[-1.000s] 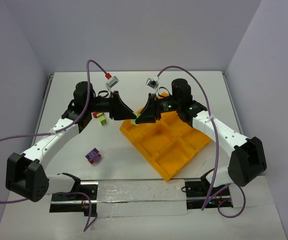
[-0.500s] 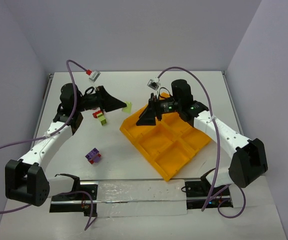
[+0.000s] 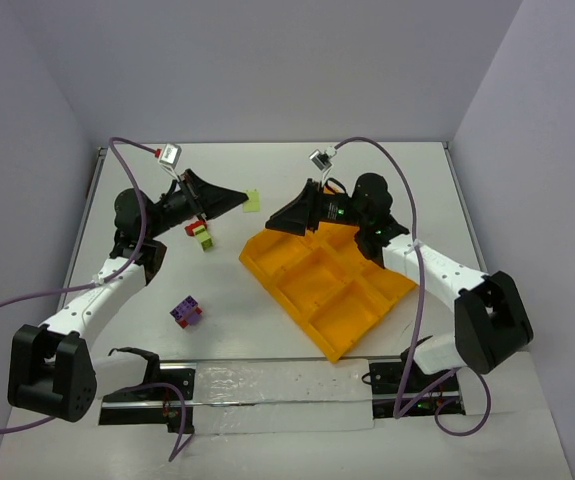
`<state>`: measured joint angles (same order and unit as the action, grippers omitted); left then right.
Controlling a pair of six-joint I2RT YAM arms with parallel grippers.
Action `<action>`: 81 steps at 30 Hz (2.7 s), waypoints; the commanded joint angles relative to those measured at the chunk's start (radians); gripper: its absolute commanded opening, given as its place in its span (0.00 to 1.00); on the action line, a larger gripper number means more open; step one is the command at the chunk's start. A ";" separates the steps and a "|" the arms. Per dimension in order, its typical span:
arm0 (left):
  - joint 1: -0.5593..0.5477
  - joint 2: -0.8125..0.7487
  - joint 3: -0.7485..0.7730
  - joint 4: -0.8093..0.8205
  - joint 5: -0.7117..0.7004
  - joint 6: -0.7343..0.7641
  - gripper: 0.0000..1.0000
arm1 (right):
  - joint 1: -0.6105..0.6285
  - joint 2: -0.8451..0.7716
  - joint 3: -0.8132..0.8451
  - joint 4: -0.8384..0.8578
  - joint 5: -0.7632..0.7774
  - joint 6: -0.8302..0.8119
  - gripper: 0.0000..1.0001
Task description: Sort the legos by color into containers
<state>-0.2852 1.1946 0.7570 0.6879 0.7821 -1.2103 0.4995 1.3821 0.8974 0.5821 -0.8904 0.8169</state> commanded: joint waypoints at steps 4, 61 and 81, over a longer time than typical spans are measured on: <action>0.001 0.001 0.016 0.093 -0.014 -0.020 0.00 | 0.001 0.084 0.076 0.211 0.025 0.148 0.76; 0.008 0.027 0.169 -0.147 -0.072 0.126 0.00 | 0.068 0.094 0.057 -0.107 0.025 -0.056 0.00; -0.144 0.082 0.192 -0.528 -0.350 0.409 0.00 | -0.133 -0.299 -0.104 -0.713 0.624 -0.327 0.00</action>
<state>-0.3328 1.2486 0.9356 0.2238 0.5553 -0.8973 0.4608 1.2193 0.8336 -0.0959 -0.4842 0.4938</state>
